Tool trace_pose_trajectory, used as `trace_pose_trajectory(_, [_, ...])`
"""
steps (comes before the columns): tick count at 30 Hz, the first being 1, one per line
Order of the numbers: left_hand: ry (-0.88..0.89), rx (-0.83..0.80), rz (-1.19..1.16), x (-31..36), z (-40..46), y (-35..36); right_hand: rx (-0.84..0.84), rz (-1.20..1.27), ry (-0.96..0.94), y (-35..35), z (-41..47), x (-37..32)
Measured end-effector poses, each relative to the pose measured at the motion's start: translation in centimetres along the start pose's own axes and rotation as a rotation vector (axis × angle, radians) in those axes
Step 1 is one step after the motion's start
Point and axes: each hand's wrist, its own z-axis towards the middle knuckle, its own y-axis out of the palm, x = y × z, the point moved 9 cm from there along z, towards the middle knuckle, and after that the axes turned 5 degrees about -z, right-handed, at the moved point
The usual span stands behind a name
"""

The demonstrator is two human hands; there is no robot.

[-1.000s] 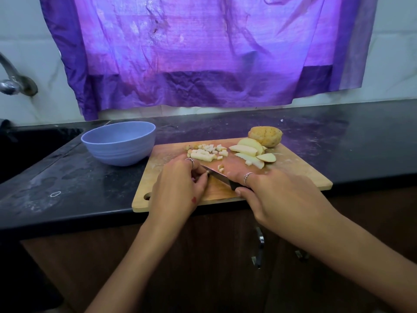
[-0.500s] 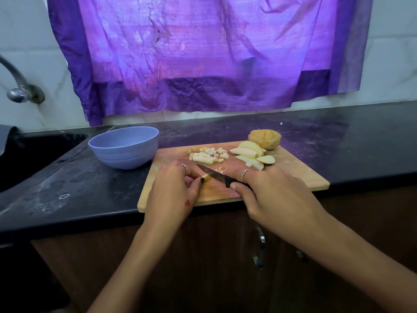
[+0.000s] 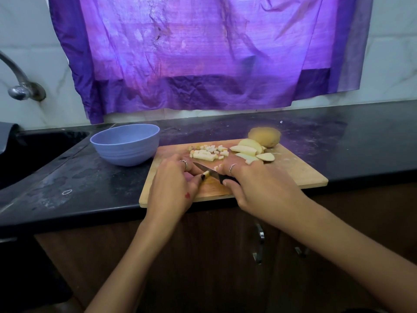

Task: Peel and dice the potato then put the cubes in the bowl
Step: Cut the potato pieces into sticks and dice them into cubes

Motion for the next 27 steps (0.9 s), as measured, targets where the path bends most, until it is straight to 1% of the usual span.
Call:
trace_pose_trajectory(7, [-0.028, -0.006, -0.008, -0.4, 0.0, 0.0, 0.1, 0.028, 0.06, -0.9, -0.2, 0.5])
trace_pose_trajectory(9, [-0.029, -0.006, -0.001, -0.5, 0.0, 0.1, 0.107, 0.046, 0.044, -1.3, -0.8, 0.3])
trace_pose_trajectory(15, [-0.012, 0.001, 0.002, -0.4, 0.0, 0.1, 0.028, 0.015, 0.027, -0.8, -1.0, 0.0])
trace_pose_trajectory(22, [-0.008, 0.015, -0.014, -0.9, 0.1, 0.3, -0.097, 0.082, 0.038, 0.6, 0.6, 0.0])
trace_pose_trajectory(25, [-0.014, 0.028, -0.026, -0.8, 0.0, 0.2, -0.12, 0.025, 0.009, 0.1, 0.0, -0.1])
trace_pose_trajectory(27, [-0.022, 0.031, -0.022, -0.9, 0.0, 0.2, -0.101, -0.052, 0.0, -0.7, -0.5, 0.1])
